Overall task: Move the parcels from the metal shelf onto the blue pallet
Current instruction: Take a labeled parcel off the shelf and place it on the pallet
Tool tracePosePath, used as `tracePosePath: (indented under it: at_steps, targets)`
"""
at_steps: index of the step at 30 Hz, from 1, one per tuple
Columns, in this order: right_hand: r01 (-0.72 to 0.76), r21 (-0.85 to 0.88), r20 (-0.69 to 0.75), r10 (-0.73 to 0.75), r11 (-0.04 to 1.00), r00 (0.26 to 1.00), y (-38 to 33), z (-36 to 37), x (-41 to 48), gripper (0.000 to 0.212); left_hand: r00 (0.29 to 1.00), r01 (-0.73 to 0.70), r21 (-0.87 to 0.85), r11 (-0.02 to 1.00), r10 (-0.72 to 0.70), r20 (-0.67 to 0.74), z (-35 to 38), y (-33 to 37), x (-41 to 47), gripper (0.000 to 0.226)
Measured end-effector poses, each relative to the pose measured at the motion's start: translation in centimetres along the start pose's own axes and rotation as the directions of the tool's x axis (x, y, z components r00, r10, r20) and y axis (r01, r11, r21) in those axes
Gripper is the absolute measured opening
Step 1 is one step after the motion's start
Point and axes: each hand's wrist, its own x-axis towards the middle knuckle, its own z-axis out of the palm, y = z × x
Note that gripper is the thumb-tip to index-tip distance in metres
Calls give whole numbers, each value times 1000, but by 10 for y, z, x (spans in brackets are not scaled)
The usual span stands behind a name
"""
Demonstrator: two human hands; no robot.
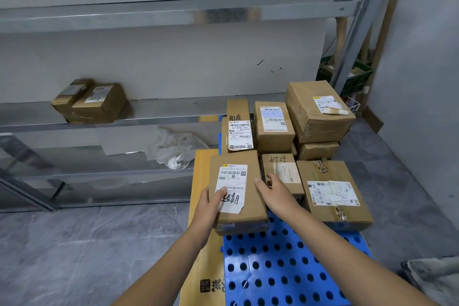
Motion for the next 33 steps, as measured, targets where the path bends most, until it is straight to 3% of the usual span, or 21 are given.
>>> tracePosePath:
  at_steps: [4, 7, 12, 21, 28, 33]
  targets:
    - [-25, 31, 52, 24, 999, 998, 2, 3, 2, 54, 999, -35, -1, 999, 35, 21, 2, 1, -3, 33]
    - [-13, 52, 9, 13, 999, 1000, 0, -1, 3, 53, 996, -87, 5, 996, 87, 25, 3, 4, -5, 27]
    - [-71, 60, -9, 72, 996, 997, 8, -6, 5, 48, 990, -136, 38, 990, 135, 38, 11, 5, -6, 31]
    - [-74, 29, 31, 73, 997, 997, 9, 3, 5, 56, 998, -61, 17, 998, 60, 21, 5, -9, 0, 50]
    - [-76, 24, 23, 76, 997, 997, 8, 1, 8, 69, 997, -80, 19, 997, 80, -9, 1, -10, -1, 33]
    - [-83, 45, 44, 81, 996, 996, 9, 3, 8, 70, 994, -80, 7, 997, 80, -69, 2, -9, -1, 35]
